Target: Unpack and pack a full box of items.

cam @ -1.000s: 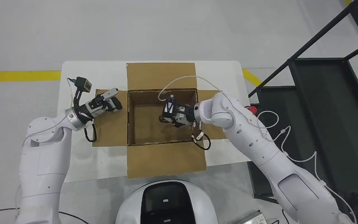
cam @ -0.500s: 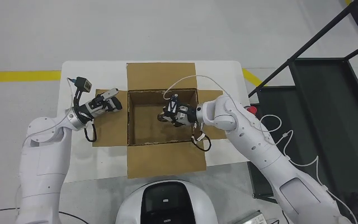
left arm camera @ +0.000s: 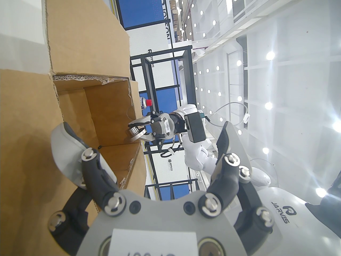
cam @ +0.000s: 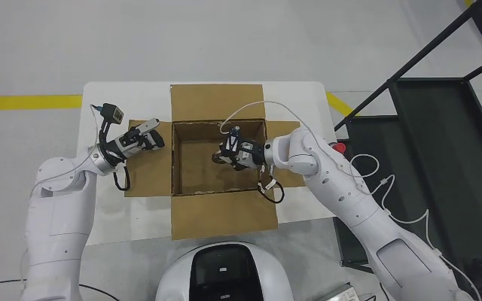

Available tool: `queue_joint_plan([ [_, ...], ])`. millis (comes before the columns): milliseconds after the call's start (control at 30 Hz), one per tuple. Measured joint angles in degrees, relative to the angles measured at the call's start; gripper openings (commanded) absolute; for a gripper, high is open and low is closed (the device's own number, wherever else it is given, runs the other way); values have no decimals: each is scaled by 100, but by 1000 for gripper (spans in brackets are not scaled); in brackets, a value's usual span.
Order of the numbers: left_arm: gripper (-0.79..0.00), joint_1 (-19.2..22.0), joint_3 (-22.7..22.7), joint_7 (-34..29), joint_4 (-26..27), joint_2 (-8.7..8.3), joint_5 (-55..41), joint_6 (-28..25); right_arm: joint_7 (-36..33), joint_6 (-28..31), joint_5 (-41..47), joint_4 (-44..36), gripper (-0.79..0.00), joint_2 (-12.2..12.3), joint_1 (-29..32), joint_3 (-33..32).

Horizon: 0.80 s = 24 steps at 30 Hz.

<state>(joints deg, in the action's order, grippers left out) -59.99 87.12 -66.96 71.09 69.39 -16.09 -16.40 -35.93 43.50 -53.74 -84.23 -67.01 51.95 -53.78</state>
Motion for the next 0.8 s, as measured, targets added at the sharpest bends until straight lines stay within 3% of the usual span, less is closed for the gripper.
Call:
queue_joint_plan([
  [267, 0, 0, 0, 0, 0, 0, 0, 0, 26, -20, 11, -6, -785, 0, 27, 1],
  [433, 0, 0, 0, 0, 0, 0, 0, 0, -88, 149, 600, -136, -785, 75, 211, -224],
  [633, 0, 0, 0, 0, 0, 0, 0, 0, -654, 423, 1673, -886, -785, 385, 817, -1270],
  [800, 0, 0, 0, 0, 0, 0, 0, 0, -719, 803, 2178, -1480, -785, 679, 1878, -2537],
])
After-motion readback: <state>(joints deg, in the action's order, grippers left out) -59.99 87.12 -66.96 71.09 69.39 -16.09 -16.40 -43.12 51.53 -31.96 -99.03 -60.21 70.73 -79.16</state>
